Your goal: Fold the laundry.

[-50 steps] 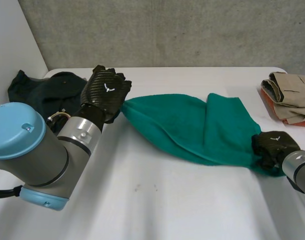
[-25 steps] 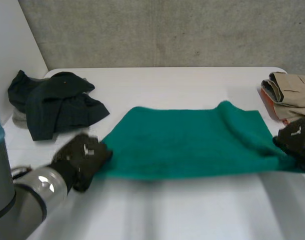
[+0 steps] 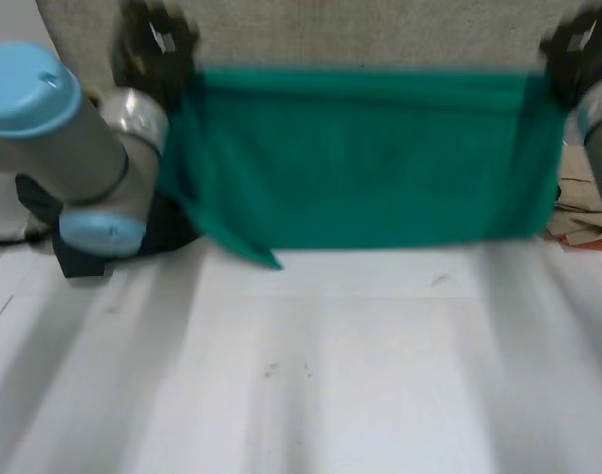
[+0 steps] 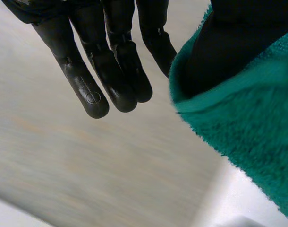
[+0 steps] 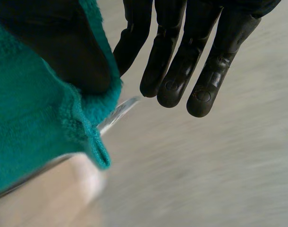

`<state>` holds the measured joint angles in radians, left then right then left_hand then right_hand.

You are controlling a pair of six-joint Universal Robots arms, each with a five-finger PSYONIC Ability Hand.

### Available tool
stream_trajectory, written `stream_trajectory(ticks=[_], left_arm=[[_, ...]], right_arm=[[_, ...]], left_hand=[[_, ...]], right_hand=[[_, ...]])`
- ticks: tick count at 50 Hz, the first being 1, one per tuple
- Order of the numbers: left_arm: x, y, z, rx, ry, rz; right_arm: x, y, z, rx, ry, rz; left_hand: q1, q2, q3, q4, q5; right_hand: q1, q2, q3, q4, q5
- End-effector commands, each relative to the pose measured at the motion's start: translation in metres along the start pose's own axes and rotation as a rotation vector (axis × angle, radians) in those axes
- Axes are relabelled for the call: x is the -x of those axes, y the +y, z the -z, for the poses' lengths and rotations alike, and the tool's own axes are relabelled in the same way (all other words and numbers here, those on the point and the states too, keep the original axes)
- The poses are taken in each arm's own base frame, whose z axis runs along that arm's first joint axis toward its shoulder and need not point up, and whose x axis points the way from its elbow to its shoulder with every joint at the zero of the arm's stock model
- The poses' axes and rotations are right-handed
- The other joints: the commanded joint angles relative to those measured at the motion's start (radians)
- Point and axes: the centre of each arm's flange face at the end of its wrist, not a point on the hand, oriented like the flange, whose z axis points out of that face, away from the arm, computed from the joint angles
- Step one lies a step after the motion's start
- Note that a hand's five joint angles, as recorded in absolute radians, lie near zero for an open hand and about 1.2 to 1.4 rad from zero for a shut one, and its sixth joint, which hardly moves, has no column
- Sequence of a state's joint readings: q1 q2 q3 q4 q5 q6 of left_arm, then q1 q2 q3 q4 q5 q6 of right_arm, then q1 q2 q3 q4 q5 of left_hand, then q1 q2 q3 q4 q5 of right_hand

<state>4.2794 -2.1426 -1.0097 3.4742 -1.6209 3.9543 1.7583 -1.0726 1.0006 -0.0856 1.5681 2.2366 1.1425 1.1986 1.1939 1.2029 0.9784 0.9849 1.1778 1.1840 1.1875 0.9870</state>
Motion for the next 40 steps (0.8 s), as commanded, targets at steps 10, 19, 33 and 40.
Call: stream_trajectory(ticks=[10, 19, 33, 40], left_arm=[[0.017, 0.005, 0.001, -0.144, -0.155, 0.049], [-0.045, 0.060, 0.058, 0.062, 0.060, 0.053], [-0.080, 0.073, 0.177, 0.331, 0.412, 0.028], [-0.047, 0.047, 0.245, 0.592, 0.672, 0.010]], right_arm=[[-0.003, -0.040, -0.009, -0.265, 0.197, -0.100], [0.066, 0.016, 0.025, -0.067, -0.062, -0.123], [0.112, 0.074, 0.118, 0.439, -0.602, -0.069], [0.066, 0.088, 0.161, 0.590, -0.764, 0.103]], left_hand=[[0.254, 0.198, 0.202, 0.193, 0.243], [0.254, 0.198, 0.202, 0.193, 0.243], [0.254, 0.198, 0.202, 0.193, 0.243], [0.254, 0.198, 0.202, 0.193, 0.243]], right_hand=[[0.411, 0.218, 0.212, 0.209, 0.235], [0.411, 0.218, 0.212, 0.209, 0.235], [0.411, 0.218, 0.212, 0.209, 0.235], [0.411, 0.218, 0.212, 0.209, 0.235]])
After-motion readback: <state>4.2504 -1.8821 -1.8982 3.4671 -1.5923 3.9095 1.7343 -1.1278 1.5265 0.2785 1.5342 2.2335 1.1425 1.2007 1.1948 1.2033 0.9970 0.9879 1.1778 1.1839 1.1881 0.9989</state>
